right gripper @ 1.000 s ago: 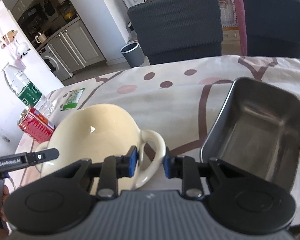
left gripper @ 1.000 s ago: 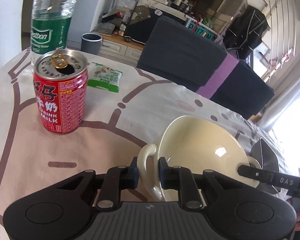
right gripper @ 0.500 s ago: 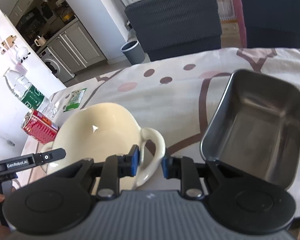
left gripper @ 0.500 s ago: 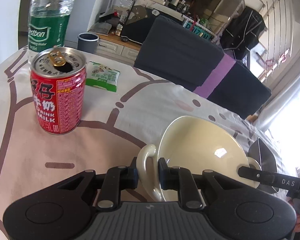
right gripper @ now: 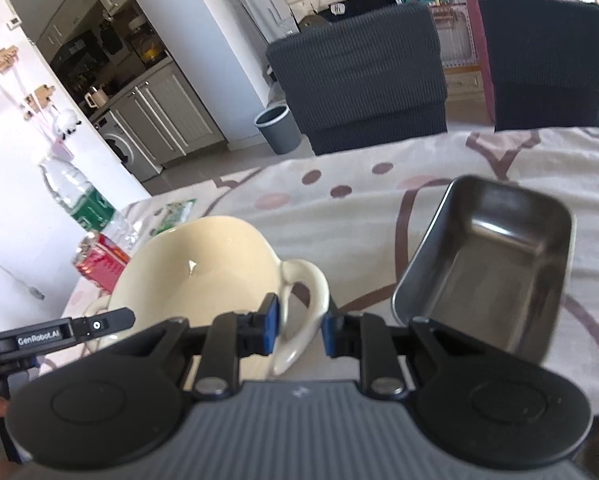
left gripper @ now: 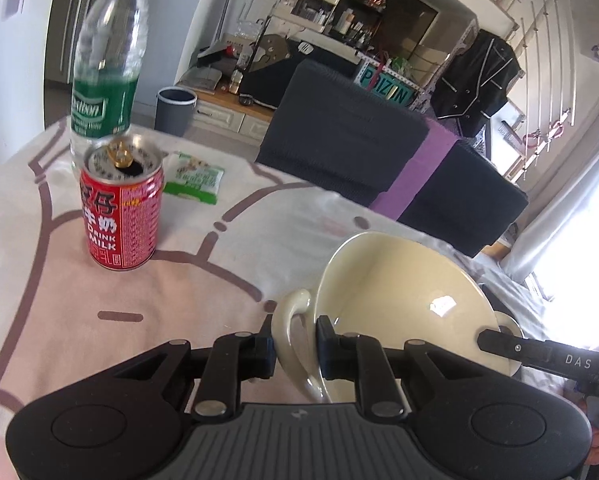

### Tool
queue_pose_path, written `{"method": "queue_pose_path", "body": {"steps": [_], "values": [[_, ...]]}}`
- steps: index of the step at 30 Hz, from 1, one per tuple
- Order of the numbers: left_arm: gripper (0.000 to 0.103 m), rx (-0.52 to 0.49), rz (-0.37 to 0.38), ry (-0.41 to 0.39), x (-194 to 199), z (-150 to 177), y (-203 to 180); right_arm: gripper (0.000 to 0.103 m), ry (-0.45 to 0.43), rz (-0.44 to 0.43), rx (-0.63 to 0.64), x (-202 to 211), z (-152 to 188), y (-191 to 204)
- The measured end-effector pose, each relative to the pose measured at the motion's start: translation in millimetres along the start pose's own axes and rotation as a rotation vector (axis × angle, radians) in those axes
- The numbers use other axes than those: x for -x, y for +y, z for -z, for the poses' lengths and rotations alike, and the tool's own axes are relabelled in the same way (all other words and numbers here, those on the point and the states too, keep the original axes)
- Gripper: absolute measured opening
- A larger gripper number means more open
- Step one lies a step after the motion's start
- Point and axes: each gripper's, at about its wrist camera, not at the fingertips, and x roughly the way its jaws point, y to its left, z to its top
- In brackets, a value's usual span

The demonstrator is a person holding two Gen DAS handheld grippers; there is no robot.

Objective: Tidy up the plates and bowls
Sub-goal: 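Carry the cream bowl with both grippers and lower it over the white plate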

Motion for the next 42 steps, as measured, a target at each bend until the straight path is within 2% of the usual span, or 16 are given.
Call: {"method": "queue_pose_path", "body": {"steps": [9, 15, 20, 25, 31, 37, 42], "values": [[0.022, -0.014, 0.022, 0.005, 66, 13, -51, 0.025, -0.056, -0.006, -0.013, 87, 9, 3], [0.022, -0.02, 0.069, -0.001, 117, 22, -93, 0.023, -0.119, -0.019, -0.032, 166, 19, 0], [0.022, -0.039, 0.104, -0.032, 160, 39, -129, 0.022, -0.181, -0.031, -0.037, 235, 33, -7], [0.023, -0.049, 0.133, -0.033, 183, 63, -160, 0.021, -0.224, -0.033, -0.035, 289, 54, -20], [0.022, -0.089, 0.183, -0.02, 184, 97, -189, 0.021, -0.25, -0.019, -0.067, 327, 84, -47], [0.022, -0.089, 0.24, 0.032, 160, 128, -199, 0.02, -0.239, 0.018, -0.098, 340, 107, -73], [0.022, -0.128, 0.223, 0.105, 131, 147, -209, 0.02, -0.211, 0.032, -0.175, 331, 132, -104]]}}
